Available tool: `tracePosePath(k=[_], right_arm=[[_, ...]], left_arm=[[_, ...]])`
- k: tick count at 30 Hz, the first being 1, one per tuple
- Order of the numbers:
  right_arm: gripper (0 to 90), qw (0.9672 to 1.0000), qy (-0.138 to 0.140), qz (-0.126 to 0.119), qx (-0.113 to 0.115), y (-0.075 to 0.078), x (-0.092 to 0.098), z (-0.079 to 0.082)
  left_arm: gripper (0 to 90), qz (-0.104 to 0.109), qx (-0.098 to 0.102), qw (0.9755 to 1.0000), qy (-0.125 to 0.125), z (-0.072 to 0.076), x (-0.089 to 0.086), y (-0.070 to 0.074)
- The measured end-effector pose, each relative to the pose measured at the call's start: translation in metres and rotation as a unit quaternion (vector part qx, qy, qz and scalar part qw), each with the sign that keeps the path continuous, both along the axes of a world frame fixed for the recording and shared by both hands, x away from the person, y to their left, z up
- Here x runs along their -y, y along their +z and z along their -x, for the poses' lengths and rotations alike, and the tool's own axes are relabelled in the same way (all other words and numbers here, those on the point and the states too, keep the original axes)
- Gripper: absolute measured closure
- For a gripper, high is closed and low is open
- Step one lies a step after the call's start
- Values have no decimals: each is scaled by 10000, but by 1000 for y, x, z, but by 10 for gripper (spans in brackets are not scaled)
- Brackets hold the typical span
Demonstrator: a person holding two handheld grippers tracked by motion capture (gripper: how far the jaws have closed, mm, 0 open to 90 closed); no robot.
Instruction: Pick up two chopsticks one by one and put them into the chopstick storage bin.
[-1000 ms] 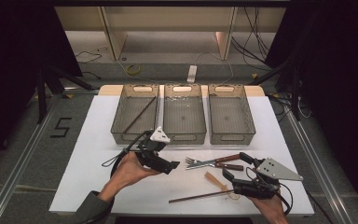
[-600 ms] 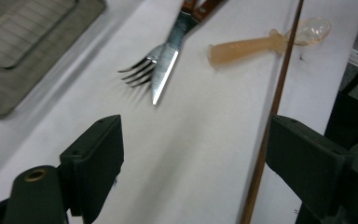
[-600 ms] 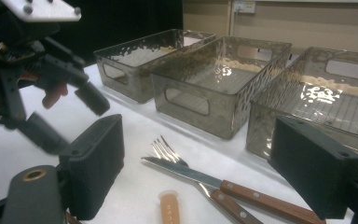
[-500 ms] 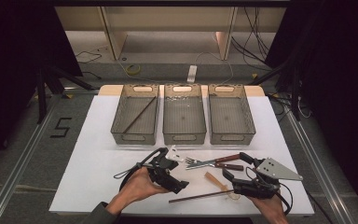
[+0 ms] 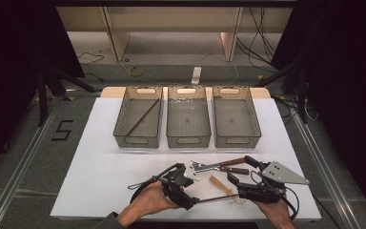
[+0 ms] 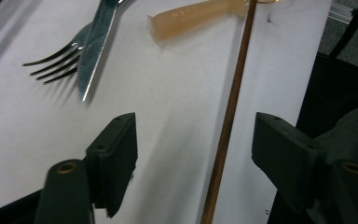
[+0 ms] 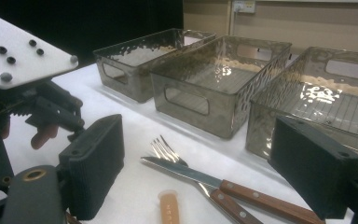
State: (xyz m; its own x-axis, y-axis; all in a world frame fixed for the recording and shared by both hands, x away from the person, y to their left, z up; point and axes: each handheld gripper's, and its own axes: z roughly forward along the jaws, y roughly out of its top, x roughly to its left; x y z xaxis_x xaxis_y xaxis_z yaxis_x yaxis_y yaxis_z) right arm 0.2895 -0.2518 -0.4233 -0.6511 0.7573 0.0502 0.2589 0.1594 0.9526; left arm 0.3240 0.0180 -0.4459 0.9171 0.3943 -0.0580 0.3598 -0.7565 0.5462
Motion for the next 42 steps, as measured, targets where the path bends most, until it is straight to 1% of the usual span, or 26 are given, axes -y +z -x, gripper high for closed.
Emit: tracePosePath(k=[8,12,15,17,29,33,37,39,42], right_arm=[[183,10000,4,-10,-1,0,0,0],[182,10000,8,-9,2,0,-1,0],[182,10000,6,-8,3,0,0,0],[183,10000,6,0,1,0,0,0],[182,10000,24,-10,-11,0,-1,0],[182,10000,23,-2,-13,0,-1,0],[182,10000,24,-7,-16,0,-1,0],[182,10000,24,-9,-13,0,-1,0],[182,10000,24,-9,-18,0,-1,0]], left_arm=[[419,-76,-60,9999,-100,2,5,-4],[460,-170,-38,9996,-218,5,10,-6],[490,-245,1,9993,-278,7,13,-8],[510,-280,-8,9992,-284,7,14,-9],[619,-334,-109,9985,-424,9,19,-11],[653,-386,-87,9980,-497,11,22,-13],[695,-399,-56,9981,-458,13,24,-15],[709,-470,-24,9976,-502,13,25,-17],[739,-522,28,9973,-516,14,27,-19]])
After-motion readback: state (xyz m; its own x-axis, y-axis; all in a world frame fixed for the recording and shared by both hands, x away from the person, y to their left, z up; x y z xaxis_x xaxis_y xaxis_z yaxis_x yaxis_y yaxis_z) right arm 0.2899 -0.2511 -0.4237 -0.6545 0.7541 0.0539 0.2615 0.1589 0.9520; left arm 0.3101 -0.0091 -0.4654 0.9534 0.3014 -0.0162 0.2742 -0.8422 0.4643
